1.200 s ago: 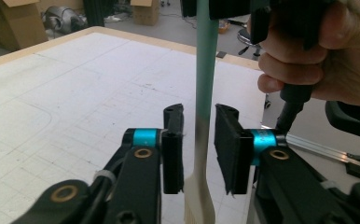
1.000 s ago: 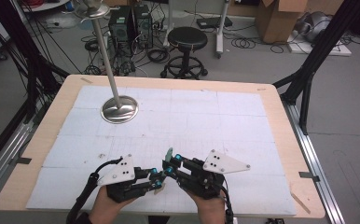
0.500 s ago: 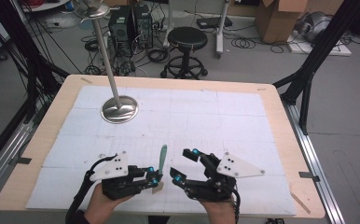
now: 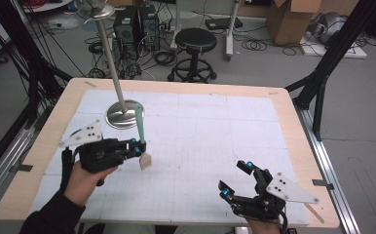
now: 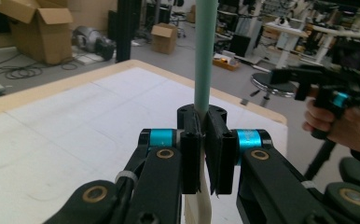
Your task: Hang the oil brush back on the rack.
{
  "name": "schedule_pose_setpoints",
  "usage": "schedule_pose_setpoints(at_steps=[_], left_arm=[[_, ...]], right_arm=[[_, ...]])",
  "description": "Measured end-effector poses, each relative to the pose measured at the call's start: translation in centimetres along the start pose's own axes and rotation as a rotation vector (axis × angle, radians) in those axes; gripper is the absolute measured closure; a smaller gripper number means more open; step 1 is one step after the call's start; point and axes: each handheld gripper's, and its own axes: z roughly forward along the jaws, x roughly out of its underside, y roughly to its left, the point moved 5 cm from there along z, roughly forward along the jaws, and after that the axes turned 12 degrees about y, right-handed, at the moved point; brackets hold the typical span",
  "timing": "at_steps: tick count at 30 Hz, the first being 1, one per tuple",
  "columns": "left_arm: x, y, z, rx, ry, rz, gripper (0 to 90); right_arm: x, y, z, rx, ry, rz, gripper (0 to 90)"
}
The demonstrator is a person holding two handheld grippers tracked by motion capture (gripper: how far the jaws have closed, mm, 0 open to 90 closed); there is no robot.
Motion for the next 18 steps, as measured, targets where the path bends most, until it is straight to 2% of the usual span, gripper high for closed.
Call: schedule_pose_setpoints(at_steps=[6,7,8,13,18], left_arm=[[-3.1,2.8,-0.4,-0.062,-0.008,-0.020,84.4],[-3.1,2.8,-0.4,-0.062,-0.008,-0.020,84.5],[-4.0,3.6,-0.4,-0.081,-0.012,-0.029,84.4],[-7.0,6.5,-0.6,-0.120,-0.034,-0.062,84.5],[-9.1,9.4,-0.7,-0.180,-0.031,-0.096,84.5]], right_arm=[[0.5,-0.6,0.0,0.011,0.005,0.009,15.9],[0.5,-0.6,0.0,0.011,0.005,0.009,15.9],[0.7,-0.5,0.2,0.007,0.019,0.010,15.9],[0.8,-0.5,0.4,0.005,0.019,0.010,15.8],[1.0,-0.5,0.3,-0.001,0.021,0.018,15.8]])
